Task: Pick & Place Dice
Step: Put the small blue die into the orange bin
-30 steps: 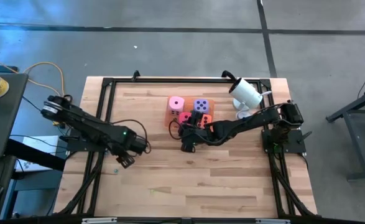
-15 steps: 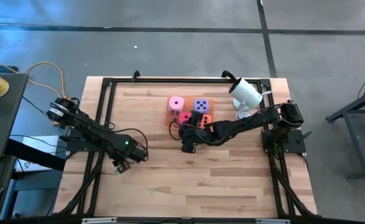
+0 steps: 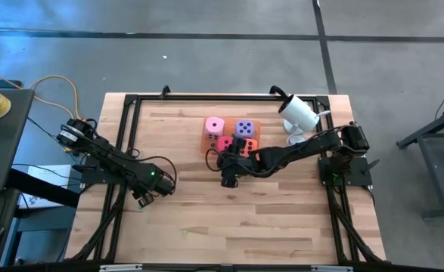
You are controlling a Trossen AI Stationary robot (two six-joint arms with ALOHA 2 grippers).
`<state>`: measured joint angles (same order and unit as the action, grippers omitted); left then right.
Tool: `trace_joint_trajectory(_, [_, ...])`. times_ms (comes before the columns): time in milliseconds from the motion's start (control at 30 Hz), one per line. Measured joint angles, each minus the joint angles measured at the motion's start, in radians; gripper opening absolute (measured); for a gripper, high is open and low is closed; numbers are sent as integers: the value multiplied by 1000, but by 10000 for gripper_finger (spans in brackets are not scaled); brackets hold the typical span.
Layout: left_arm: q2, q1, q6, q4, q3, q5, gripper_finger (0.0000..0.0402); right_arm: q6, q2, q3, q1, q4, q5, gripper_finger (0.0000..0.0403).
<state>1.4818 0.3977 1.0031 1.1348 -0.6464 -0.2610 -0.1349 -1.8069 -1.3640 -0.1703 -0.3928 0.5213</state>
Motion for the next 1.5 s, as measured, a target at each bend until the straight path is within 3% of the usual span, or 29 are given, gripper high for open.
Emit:
trace_joint_trajectory(467, [-3,0,39,-79,71,-14,143,-4,0,0,0,0,-5,239])
trace_joint_trajectory(1033, [-2,13,74,-80,66,-12,143,0,0,0,0,1,-5,239])
trace_joint_trajectory(1500, [0,-87,-91,-56,66,-51,143,0,0,0,0,16,-42,239])
